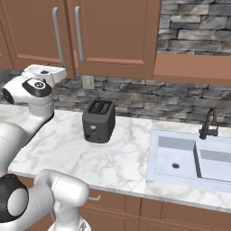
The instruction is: Close all open cabinet doors.
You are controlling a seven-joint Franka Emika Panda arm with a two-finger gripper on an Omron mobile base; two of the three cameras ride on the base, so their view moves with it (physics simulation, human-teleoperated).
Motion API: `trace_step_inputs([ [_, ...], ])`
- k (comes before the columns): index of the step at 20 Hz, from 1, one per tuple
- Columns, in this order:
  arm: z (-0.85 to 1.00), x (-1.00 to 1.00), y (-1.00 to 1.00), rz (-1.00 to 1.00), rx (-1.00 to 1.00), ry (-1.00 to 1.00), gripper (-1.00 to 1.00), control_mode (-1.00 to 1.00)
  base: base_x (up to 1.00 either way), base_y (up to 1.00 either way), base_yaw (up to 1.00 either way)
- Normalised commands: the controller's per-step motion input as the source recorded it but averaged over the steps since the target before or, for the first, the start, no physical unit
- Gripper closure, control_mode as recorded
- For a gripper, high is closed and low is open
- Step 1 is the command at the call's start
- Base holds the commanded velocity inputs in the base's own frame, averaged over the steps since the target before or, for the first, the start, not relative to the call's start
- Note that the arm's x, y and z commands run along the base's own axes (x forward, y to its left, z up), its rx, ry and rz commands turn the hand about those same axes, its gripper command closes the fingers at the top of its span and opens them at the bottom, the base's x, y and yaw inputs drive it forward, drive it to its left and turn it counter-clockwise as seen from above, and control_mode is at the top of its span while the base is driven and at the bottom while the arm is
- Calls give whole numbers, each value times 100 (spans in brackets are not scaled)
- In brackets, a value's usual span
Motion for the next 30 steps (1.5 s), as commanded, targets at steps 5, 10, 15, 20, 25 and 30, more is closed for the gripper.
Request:
trace_step_inputs([
  [5, 0, 11, 0, 0, 0, 7, -100, -100, 0, 0, 0],
  [10, 0, 31, 0, 0, 0, 4, -100, -100, 0, 0, 0],
  [15, 0, 17, 0, 0, 0, 5, -100, -100, 0, 0, 0],
  [20, 0, 3, 0, 0, 0, 4, -100, -100, 0, 0, 0],
  [25, 0, 8, 0, 0, 0, 4, -100, -100, 0, 0, 0],
  [30, 0, 21, 0, 0, 0, 5, -100, -100, 0, 0, 0],
])
